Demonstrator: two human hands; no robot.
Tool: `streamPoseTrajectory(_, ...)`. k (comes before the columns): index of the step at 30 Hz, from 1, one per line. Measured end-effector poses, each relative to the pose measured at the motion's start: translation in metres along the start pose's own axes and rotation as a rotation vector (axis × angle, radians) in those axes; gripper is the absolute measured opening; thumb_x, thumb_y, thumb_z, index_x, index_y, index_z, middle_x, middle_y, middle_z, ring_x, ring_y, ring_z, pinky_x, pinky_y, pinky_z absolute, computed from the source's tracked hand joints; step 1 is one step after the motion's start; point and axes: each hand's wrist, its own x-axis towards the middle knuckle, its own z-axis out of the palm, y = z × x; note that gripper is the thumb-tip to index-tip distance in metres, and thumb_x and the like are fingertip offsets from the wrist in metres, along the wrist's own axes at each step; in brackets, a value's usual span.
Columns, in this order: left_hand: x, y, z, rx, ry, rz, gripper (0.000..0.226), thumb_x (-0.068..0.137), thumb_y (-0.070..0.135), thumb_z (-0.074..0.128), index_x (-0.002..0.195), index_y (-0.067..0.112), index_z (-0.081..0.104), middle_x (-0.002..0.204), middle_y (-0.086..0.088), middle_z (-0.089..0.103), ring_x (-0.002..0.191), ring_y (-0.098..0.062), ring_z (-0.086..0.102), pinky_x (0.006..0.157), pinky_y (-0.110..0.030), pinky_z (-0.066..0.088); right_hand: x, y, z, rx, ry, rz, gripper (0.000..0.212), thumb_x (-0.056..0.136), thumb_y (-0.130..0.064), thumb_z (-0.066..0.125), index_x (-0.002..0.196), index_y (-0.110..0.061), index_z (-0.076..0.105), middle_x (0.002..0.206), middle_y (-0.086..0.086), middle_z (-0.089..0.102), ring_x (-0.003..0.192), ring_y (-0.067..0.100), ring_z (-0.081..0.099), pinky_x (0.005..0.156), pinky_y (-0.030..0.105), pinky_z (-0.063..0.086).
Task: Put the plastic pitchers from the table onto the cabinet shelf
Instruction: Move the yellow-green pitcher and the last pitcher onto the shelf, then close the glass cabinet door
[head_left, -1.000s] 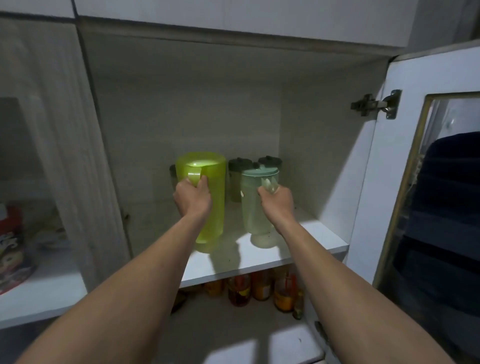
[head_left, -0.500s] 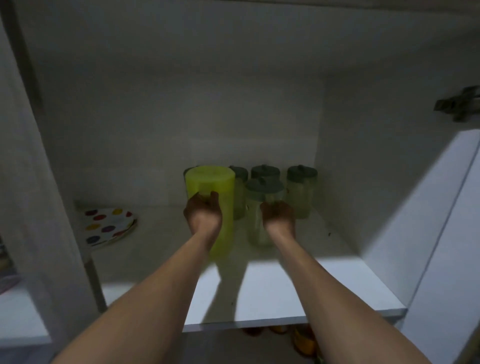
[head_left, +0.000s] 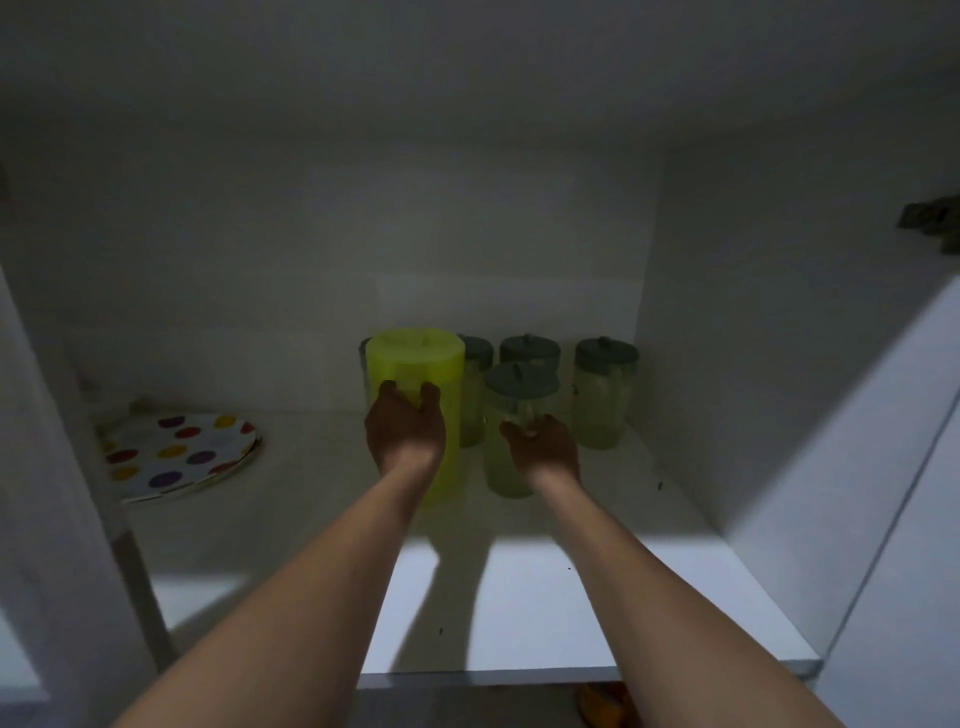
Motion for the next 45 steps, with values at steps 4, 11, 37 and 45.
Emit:
streamPoseTrajectory(4,-0.015,0.0,-0.005,0.108,0.125,0.068,0.07,0.084,0.059,0.061,0.126,0.005,0.045,0.117,-0.018,0.056,0.113,-0.041,0.052,0.086,-0.048,0.044,-0.009,-0.006,-0.007,-0.119,-0.017,-0.004,0.066,0.084,-0.055,0.071,0.13,-0.01,0.055,0.129,0.012,0.064,0.117,0.033,0.062,0.08,0.029,0.045)
streamPoseTrajectory(11,-0.031,0.021,-0.031,0.162,0.258,0.291,0.055,0.079,0.049,0.063,0.105,0.002,0.053,0.105,-0.023,0.055,0.097,-0.042,0.052,0.073,-0.045,0.041,-0.052,-0.02,-0.037,-0.363,0.098,-0.034,0.079,0.088,-0.046,0.066,0.148,-0.011,0.029,0.139,0.019,0.047,0.129,0.041,0.046,0.105,0.047,0.045)
streamPoseTrajectory(37,-0.215,0.143,-0.217,-0.124,-0.511,1.067,0.049,0.098,0.048,0.043,0.136,0.019,0.045,0.133,-0.016,0.049,0.121,-0.036,0.049,0.101,-0.048,0.041,-0.389,-0.126,-0.258,-0.965,0.519,-0.149,0.061,0.097,-0.041,0.052,0.149,-0.012,0.039,0.148,0.014,0.046,0.132,0.035,0.049,0.105,0.051,0.045)
streamPoseTrajectory(45,-0.32,0.227,-0.227,-0.321,-0.682,1.203,0.047,0.101,0.042,0.042,0.141,0.019,0.043,0.141,-0.013,0.047,0.123,-0.034,0.05,0.102,-0.046,0.039,-0.486,-0.147,-0.361,-1.115,0.832,-0.115,0.051,0.097,-0.036,0.05,0.139,-0.008,0.049,0.139,0.016,0.055,0.127,0.036,0.051,0.104,0.048,0.044)
